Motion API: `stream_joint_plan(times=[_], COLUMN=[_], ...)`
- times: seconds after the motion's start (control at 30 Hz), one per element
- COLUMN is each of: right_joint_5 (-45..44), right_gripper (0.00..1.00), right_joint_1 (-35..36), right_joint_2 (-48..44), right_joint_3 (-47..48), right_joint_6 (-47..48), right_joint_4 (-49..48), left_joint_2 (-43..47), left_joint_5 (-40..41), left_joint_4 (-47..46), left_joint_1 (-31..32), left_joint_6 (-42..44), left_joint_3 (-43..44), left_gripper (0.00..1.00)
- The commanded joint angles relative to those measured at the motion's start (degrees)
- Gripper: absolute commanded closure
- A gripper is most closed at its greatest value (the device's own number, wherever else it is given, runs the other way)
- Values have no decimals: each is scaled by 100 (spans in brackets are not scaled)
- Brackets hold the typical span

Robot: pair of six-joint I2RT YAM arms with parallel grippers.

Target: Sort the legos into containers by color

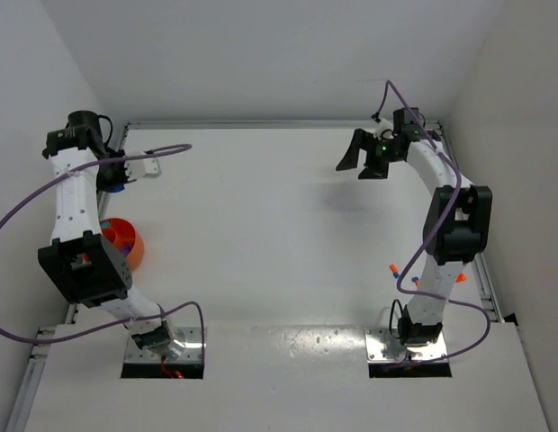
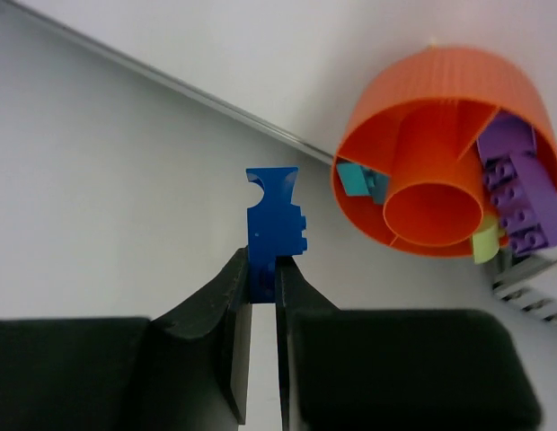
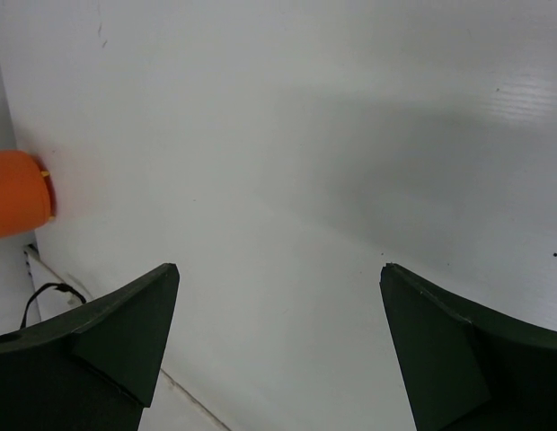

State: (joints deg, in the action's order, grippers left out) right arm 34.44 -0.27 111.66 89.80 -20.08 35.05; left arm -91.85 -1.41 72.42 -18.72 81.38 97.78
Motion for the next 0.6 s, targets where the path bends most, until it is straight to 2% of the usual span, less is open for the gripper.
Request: stream_joint_plan(times=[0.0, 0.17, 0.4, 0.57], right_joint_5=[-366, -1043, -1615, -1623], right_gripper=[6, 6, 6, 6], right_joint_1=[89, 194, 141, 256], right_joint_2=[-442, -636, -962, -962], right_joint_3=[213, 223, 29, 29], right_joint_6=[135, 591, 820, 874], right_joint_4=[-42, 266, 521, 521], left_joint_2=[291, 783, 722, 616], left_joint_5=[132, 343, 343, 290], left_joint_4=[184, 184, 184, 184], left_joint_1=[-158, -158, -158, -158], left_joint_6=[1712, 3003, 3393, 3638], left_joint_3=[-399, -1514, -1727, -1779], left_gripper=[100, 100, 100, 100])
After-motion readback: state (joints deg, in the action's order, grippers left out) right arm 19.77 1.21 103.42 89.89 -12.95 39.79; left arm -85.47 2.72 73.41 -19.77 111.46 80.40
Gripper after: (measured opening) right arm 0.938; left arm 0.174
